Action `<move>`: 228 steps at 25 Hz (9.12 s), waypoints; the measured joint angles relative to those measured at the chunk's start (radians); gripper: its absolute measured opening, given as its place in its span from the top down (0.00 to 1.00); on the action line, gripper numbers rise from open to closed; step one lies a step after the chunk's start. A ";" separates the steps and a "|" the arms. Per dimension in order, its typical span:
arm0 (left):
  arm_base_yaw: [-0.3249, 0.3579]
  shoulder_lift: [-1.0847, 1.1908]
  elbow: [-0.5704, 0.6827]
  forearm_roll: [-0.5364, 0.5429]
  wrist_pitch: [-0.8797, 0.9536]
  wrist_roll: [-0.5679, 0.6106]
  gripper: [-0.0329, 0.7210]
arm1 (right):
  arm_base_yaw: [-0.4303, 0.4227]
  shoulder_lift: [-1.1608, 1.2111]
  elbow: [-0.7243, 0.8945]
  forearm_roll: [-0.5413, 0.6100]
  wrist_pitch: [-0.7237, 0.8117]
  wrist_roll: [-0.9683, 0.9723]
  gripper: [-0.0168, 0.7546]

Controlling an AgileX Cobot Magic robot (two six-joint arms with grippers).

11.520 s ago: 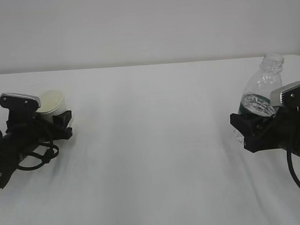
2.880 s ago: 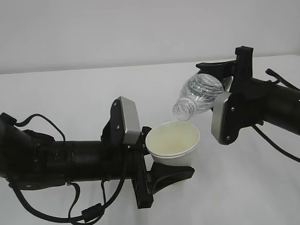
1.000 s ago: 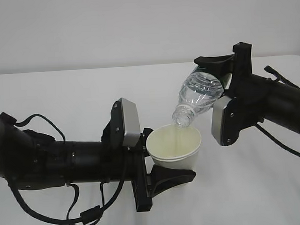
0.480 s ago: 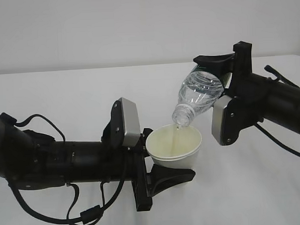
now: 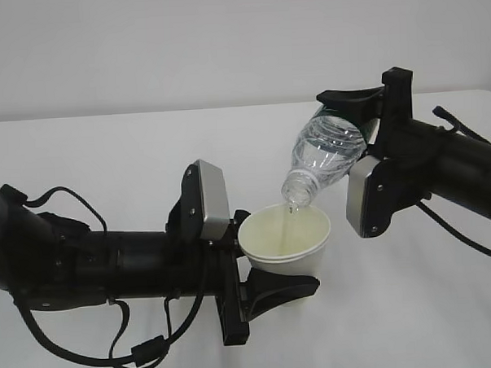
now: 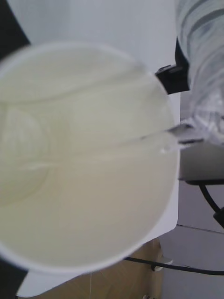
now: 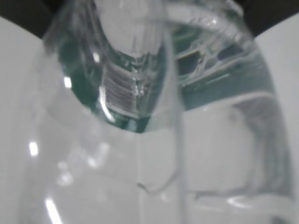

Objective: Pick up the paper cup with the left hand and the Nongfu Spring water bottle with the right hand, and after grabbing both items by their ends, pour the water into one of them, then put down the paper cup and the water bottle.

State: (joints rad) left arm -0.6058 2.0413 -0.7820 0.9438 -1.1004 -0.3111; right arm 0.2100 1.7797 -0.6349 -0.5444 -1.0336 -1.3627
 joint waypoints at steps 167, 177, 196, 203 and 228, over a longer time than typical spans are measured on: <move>0.000 0.000 0.000 0.020 -0.014 0.002 0.41 | 0.000 0.000 0.000 -0.043 -0.038 -0.019 0.40; 0.000 0.000 0.000 0.030 -0.014 0.002 0.41 | 0.000 0.000 0.000 -0.049 -0.038 -0.019 0.40; 0.000 0.000 0.000 0.036 -0.014 0.002 0.41 | 0.000 0.000 0.000 -0.051 -0.044 -0.034 0.40; 0.000 0.000 0.000 0.036 -0.014 0.002 0.41 | 0.000 0.000 0.000 -0.051 -0.045 -0.042 0.40; 0.000 0.000 0.000 0.036 -0.014 0.002 0.41 | 0.000 0.000 0.000 -0.068 -0.067 -0.042 0.40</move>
State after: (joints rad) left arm -0.6058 2.0413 -0.7820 0.9803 -1.1143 -0.3096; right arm 0.2100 1.7797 -0.6349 -0.6120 -1.1010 -1.4042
